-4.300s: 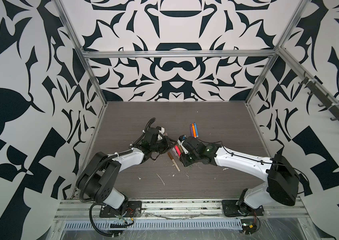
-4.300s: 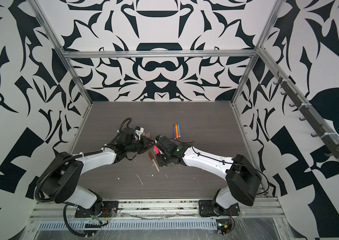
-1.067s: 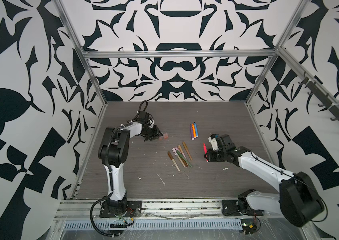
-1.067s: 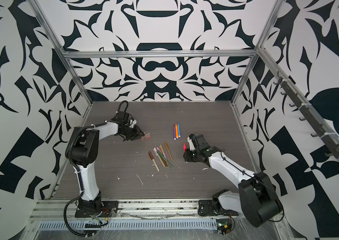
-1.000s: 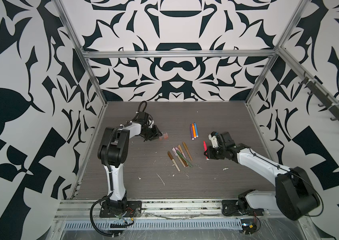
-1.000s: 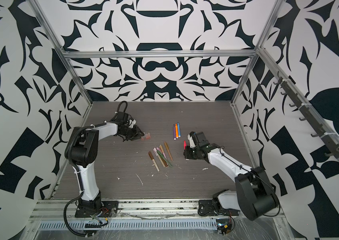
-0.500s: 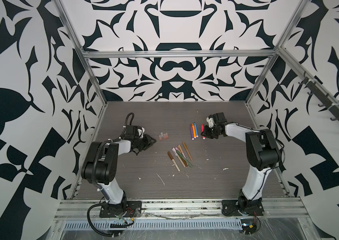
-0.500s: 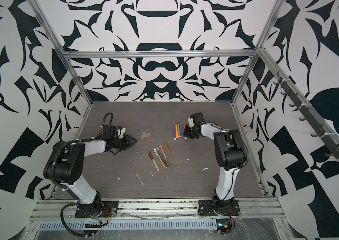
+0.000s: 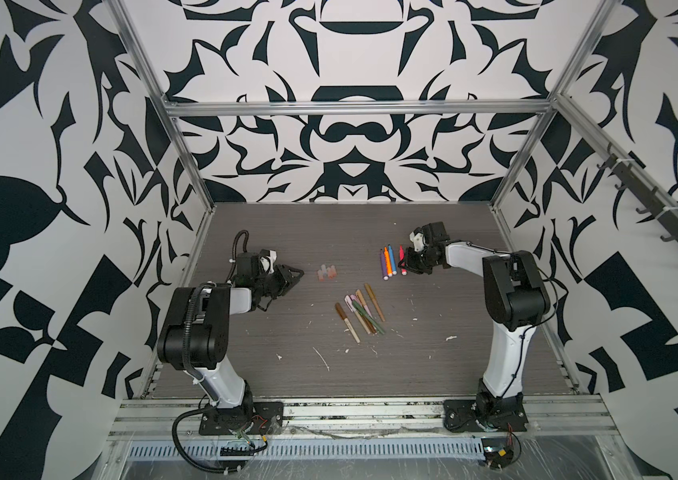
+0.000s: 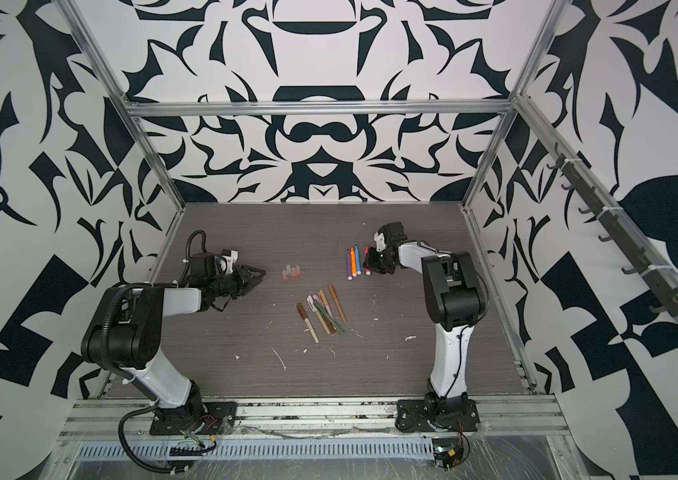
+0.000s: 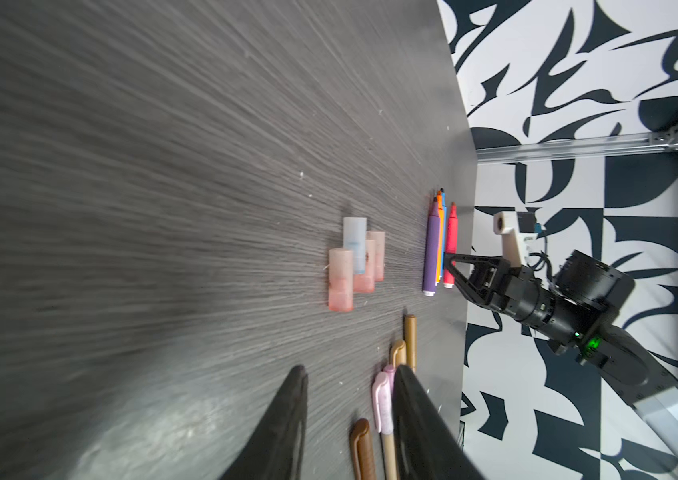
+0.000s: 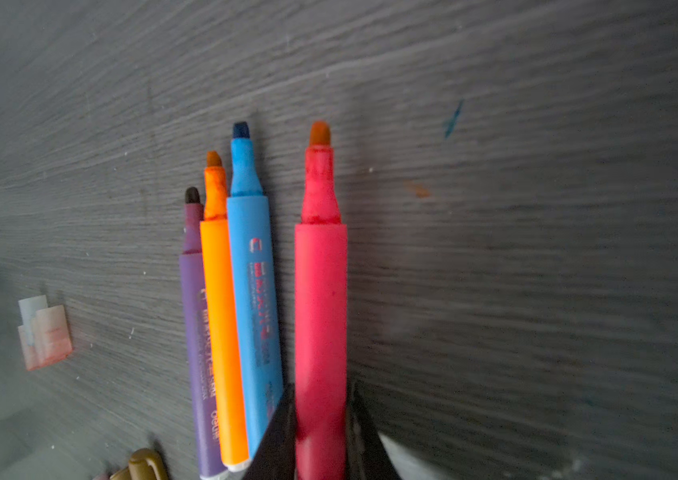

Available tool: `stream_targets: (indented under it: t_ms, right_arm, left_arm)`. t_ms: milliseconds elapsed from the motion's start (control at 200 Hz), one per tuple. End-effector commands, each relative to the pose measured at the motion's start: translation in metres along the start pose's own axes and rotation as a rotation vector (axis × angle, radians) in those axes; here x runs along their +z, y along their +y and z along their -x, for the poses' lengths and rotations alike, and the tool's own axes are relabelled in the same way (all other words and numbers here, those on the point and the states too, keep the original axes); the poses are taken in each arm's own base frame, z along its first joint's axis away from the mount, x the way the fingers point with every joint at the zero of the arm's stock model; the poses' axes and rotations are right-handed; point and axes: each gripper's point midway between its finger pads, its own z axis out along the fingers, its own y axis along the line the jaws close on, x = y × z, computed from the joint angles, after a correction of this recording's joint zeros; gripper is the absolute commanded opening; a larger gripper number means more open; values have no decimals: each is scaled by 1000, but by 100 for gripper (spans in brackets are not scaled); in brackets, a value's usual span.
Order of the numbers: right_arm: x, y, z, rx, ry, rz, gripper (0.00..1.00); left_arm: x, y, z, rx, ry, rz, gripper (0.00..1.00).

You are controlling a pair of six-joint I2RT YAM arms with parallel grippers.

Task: Open the pen caps
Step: 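Lower the pink highlighter onto the table beside the blue one with the right gripper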

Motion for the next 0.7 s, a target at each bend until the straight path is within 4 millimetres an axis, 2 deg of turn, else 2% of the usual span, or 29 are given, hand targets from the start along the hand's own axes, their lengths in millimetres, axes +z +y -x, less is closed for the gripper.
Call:
stream_targets:
  t_ms: [0, 240, 445, 695]
  right_arm:
    - [0, 7, 4, 0, 3, 24, 33]
    - [-1, 9, 7, 15, 7, 52, 38]
    - [2, 20, 9, 49, 16, 147, 42]
    - [7, 24, 10, 75, 29, 184, 44]
  left_arm:
    - [1, -1, -3, -3, 11, -27, 37]
    - [1, 0, -2, -6, 8, -24, 37]
    - [2, 0, -2, -9, 10, -23, 37]
    - [2, 1, -2, -12, 12, -19, 37]
